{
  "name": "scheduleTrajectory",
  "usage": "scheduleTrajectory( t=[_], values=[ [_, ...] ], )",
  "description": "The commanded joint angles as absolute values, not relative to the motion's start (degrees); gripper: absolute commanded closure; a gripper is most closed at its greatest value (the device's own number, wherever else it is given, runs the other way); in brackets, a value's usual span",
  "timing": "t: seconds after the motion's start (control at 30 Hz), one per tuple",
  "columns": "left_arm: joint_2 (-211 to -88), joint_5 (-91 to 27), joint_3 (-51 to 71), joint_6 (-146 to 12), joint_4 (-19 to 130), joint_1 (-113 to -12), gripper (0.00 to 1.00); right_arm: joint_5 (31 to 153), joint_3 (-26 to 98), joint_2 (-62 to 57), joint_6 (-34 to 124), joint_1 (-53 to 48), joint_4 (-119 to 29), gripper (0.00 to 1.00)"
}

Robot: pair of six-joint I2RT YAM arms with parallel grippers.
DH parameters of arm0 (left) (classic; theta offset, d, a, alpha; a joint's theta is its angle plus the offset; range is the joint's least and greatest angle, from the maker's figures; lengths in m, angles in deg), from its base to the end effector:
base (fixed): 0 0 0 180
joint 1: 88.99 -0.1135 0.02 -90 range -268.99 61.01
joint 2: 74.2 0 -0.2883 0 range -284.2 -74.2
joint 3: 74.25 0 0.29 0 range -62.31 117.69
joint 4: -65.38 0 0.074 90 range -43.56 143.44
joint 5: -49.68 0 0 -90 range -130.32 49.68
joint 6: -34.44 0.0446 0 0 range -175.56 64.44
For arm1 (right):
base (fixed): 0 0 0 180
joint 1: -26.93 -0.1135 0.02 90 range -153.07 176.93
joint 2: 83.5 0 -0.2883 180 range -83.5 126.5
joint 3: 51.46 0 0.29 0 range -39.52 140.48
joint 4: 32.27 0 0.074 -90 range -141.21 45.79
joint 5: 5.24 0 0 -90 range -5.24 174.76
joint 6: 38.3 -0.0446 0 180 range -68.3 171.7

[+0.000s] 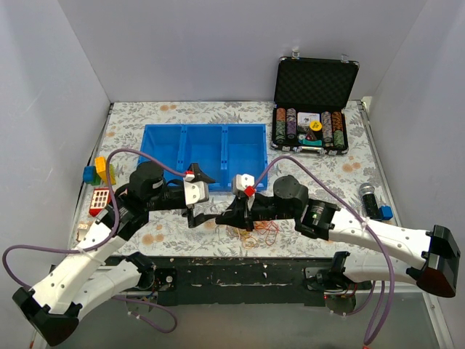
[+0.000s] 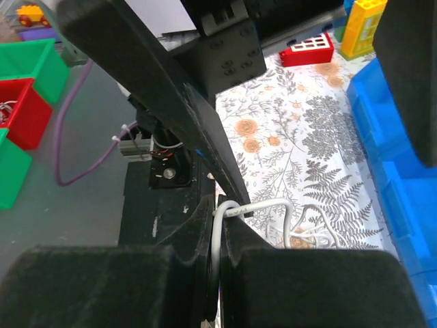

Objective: Untangle the cables

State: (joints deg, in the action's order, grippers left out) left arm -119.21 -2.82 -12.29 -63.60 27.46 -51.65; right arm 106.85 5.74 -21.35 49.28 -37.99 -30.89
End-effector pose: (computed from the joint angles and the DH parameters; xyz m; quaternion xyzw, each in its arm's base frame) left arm 0.1391 -0.1403 0.3628 0.3735 0.7088 -0.4513 0.3929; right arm 0.1075 0.2692 0.3362 -0.4832 0.5435 0.4888 0.4819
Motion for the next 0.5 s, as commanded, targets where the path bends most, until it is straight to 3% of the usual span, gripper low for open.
scheduleTrajectory(
  t=[0.0,0.23,0.47],
  values=[
    [-119.4,3.6,-10.8,-55.8,15.3,-51.5,0.02,110.0,10.5,-24.9,51.5,-37.8,-33.3,0.99],
    [-119.4,4.4,-13.4,-57.4,18.0,-51.5,0.02,112.3,10.8,-26.3,51.5,-37.7,-34.9,0.99],
    [-120.1,0.2,-17.4,-56.0,26.0,-51.5,0.20,114.2,11.6,-26.1,51.5,-37.6,-35.6,0.99]
  ],
)
